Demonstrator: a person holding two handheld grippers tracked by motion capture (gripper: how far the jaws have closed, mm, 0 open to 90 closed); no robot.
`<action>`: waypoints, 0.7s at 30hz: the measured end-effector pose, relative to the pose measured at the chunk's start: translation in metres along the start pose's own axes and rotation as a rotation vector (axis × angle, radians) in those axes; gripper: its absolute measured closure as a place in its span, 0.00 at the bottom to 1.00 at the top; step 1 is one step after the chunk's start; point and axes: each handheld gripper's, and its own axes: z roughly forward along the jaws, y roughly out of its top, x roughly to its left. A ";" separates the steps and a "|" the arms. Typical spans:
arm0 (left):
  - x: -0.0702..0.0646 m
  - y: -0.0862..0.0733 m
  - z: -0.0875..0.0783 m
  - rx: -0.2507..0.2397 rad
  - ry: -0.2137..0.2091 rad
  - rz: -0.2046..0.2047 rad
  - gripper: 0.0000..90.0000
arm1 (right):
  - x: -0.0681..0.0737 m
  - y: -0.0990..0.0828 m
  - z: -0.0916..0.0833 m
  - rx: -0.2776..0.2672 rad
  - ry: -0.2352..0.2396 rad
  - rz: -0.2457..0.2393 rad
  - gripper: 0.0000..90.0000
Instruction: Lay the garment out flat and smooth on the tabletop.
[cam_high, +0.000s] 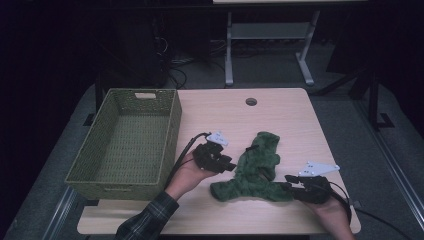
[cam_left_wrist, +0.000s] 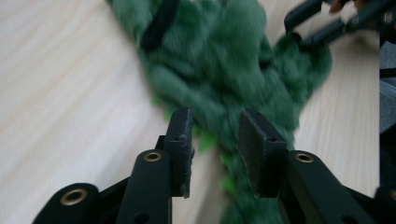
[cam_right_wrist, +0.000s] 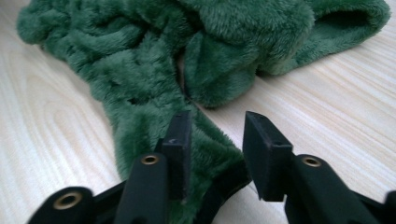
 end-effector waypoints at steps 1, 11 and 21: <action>0.002 0.005 0.004 -0.002 -0.001 0.005 0.71 | 0.000 0.000 0.001 0.004 0.002 0.006 0.68; 0.023 0.041 0.038 -0.014 0.000 0.043 0.71 | -0.002 -0.002 0.002 -0.001 0.006 0.014 0.64; 0.031 0.053 0.066 -0.019 -0.044 0.016 0.62 | -0.004 -0.004 0.001 0.006 0.003 0.020 0.61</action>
